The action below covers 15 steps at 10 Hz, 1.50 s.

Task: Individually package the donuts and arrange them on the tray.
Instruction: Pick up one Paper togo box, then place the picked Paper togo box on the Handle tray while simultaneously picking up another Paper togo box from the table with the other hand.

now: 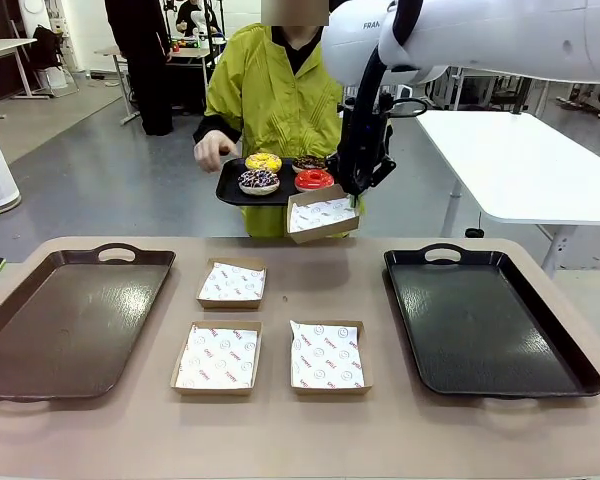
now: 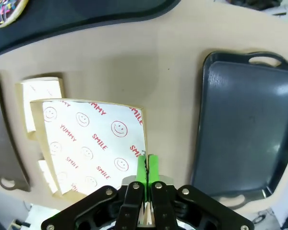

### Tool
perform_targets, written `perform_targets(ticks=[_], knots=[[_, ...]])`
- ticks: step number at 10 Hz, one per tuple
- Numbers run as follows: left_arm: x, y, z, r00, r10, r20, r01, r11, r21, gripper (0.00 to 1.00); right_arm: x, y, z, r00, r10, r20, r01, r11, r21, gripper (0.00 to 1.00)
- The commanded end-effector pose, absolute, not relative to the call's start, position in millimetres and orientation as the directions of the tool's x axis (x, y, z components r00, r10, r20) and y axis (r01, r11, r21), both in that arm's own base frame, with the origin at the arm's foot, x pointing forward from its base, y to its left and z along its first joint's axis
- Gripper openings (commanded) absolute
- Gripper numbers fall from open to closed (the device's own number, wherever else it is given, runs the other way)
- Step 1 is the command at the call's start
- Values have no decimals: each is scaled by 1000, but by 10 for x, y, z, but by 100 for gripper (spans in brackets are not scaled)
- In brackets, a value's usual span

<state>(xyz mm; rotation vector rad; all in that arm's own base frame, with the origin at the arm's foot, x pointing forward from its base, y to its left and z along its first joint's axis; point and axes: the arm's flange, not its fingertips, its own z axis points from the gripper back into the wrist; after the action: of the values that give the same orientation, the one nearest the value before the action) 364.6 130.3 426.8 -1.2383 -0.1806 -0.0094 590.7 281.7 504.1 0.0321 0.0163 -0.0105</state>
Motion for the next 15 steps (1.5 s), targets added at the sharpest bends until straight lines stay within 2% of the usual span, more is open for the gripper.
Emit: perform_targets(ticks=[1,15], knots=[[3641,1310,4284,983,97,154,116,318,-941,100,5797,2825,5119,1000,-3,-2,3,999,34,0],[3641,1310,4284,983,97,154,116,318,-941,100,5797,2825,5119,1000,-3,-2,3,999,34,0]])
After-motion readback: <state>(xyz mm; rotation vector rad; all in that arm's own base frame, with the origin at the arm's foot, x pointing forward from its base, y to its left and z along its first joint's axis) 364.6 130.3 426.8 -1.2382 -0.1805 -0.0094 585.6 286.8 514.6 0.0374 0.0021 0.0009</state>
